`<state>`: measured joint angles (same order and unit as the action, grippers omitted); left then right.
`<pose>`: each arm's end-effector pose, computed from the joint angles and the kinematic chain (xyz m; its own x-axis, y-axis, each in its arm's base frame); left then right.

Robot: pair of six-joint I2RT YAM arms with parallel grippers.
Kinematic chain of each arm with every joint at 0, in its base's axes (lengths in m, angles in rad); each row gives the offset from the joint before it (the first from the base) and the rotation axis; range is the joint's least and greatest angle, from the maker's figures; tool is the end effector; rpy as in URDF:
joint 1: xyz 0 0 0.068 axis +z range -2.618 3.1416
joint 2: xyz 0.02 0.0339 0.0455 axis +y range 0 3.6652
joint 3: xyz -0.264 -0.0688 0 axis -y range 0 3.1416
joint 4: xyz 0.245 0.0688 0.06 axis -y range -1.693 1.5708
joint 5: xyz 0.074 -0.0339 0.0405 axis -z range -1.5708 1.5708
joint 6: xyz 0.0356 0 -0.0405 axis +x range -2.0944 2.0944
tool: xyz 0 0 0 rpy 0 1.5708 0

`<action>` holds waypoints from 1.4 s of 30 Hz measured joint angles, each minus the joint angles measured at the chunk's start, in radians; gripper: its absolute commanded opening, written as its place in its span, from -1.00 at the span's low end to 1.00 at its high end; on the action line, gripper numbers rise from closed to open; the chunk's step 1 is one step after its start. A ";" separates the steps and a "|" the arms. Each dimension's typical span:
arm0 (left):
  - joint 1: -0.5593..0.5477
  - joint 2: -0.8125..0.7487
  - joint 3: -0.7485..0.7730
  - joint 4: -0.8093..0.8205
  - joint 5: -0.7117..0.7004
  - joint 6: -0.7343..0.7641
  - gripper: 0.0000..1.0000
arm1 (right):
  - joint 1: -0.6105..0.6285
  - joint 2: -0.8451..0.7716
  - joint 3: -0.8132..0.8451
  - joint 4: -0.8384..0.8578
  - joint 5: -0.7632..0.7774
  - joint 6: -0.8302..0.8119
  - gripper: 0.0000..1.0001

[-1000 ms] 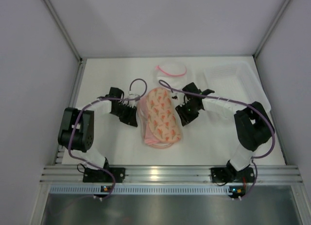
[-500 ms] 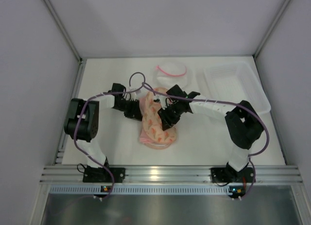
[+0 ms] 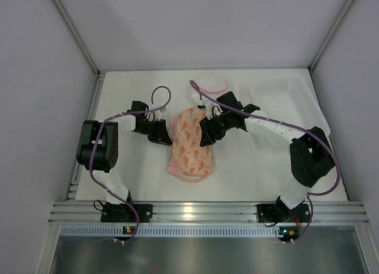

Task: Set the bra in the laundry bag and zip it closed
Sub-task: Adjust the laundry bag at the center of the board.

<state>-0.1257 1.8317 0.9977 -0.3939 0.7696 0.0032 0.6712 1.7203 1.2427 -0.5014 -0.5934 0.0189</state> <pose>0.3249 -0.0660 0.1337 -0.9333 0.1203 -0.3383 0.3251 0.6828 -0.6543 0.2713 0.2409 0.2293 -0.6642 -0.5075 -0.5490 -0.7475 0.4649 0.4745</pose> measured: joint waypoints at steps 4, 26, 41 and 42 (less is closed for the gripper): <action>0.050 -0.031 -0.017 -0.001 -0.028 0.018 -0.28 | -0.137 -0.098 -0.062 -0.015 0.062 -0.043 -0.03; 0.038 0.135 0.151 0.044 0.046 -0.108 -0.26 | 0.060 0.122 -0.038 0.051 0.112 -0.043 -0.03; 0.075 0.154 0.200 0.050 0.086 -0.181 0.23 | 0.095 0.144 0.110 0.064 0.069 -0.039 0.18; 0.111 0.147 0.205 0.050 0.078 -0.180 0.26 | 0.095 0.144 0.129 0.061 0.067 -0.051 0.21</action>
<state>-0.0147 1.9789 1.2030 -0.3443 0.8474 -0.1772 0.7658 1.8641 1.3716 -0.4400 -0.5262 -0.0319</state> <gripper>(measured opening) 0.606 0.590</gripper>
